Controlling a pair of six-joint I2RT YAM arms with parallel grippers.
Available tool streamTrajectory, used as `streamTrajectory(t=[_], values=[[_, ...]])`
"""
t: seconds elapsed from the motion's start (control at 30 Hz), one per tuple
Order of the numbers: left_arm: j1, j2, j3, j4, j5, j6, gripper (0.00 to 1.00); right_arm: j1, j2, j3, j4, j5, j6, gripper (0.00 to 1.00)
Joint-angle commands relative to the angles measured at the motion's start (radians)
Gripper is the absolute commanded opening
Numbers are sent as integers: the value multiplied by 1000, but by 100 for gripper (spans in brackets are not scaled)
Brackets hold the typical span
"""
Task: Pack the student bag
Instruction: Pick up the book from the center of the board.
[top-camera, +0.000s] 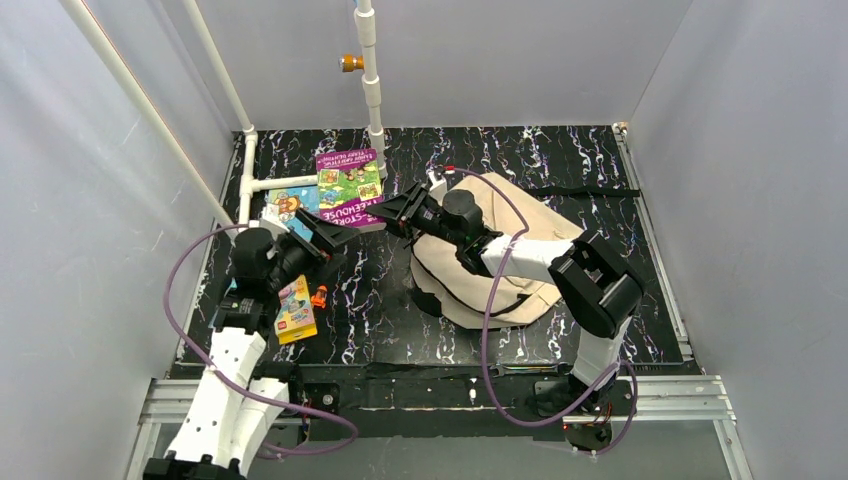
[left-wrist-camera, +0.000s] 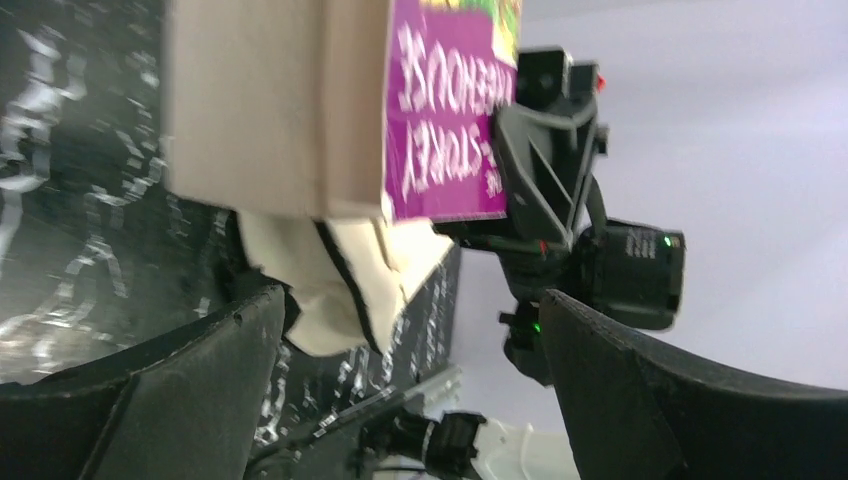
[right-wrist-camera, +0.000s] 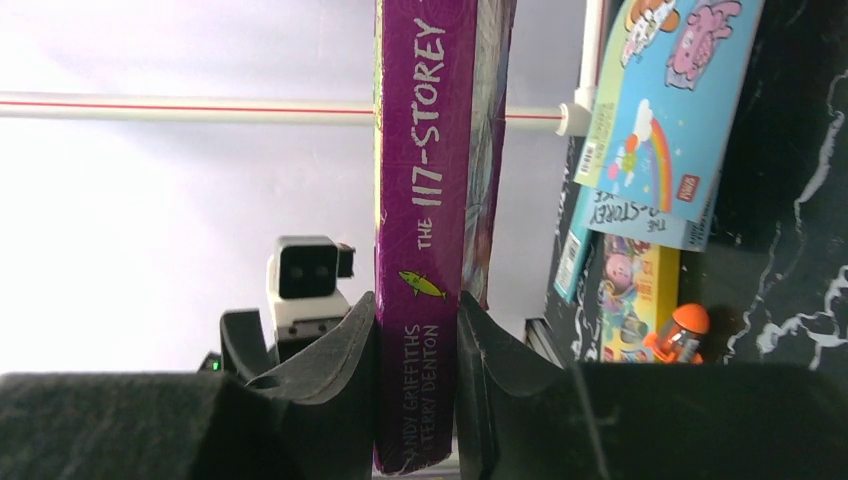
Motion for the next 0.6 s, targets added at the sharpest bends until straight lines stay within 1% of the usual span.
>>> streamTrajectory(t=[0.0,0.13,0.2,0.27,0.33,0.43,0.5,0.57], values=[[-158,-72,7,232,-122,-108,98,30,-80,-19,118,118,54,1],[-263,-111,-53,246,-335,-179,98,59,-79,-14,143,165,99,1],[-297,-113,-73,278,-401,-178,98,75,-74,-13,158,178,123,1],[-317,-103,-78,318,-428,-163,98,89,-68,-26,194,197,147,1],[-322,-86,-82,341,-424,-194,98,103,-70,-43,240,238,154,1],[-333,-69,-88,343,-395,-207,98,113,-80,-46,244,304,130,1],[-334,-83,-127,344,-389,-254,98,117,-70,-33,237,323,130,1],[-335,-123,-180,346,-452,-297,98,120,-45,-16,271,316,153,1]])
